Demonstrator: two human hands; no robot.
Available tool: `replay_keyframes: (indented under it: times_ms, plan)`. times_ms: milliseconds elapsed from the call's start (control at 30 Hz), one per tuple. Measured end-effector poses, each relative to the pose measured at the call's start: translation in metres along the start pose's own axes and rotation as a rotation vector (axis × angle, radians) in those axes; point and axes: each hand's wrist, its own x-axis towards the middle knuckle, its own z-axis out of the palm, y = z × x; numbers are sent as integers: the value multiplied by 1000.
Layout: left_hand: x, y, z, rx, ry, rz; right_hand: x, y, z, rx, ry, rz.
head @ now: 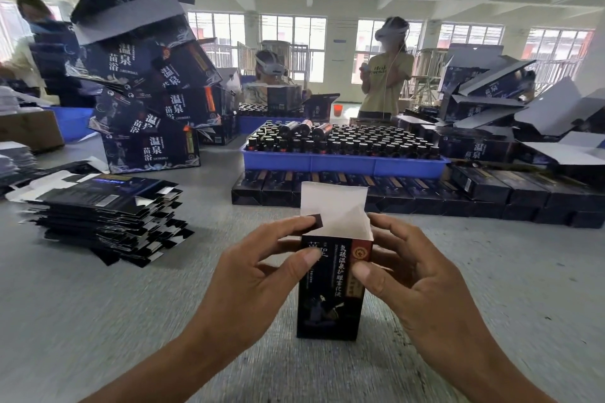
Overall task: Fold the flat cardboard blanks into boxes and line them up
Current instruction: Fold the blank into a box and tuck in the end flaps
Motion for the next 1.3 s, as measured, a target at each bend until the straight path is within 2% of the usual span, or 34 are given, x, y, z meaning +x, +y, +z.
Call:
replay_keyframes:
  times_ms: [433, 700, 867, 1300]
  plan:
    - [3, 0, -7, 18, -56, -4, 0, -2, -2, -215, -30, -76]
    - [2, 10, -3, 57, 23, 89, -3, -11, 0, -118, 61, -146]
    - [1, 13, -3, 64, 41, 110, -3, -12, 1, -34, 89, -117]
    - [1, 16, 0, 19, 52, 76, -4, -15, 5, 6, 164, -145]
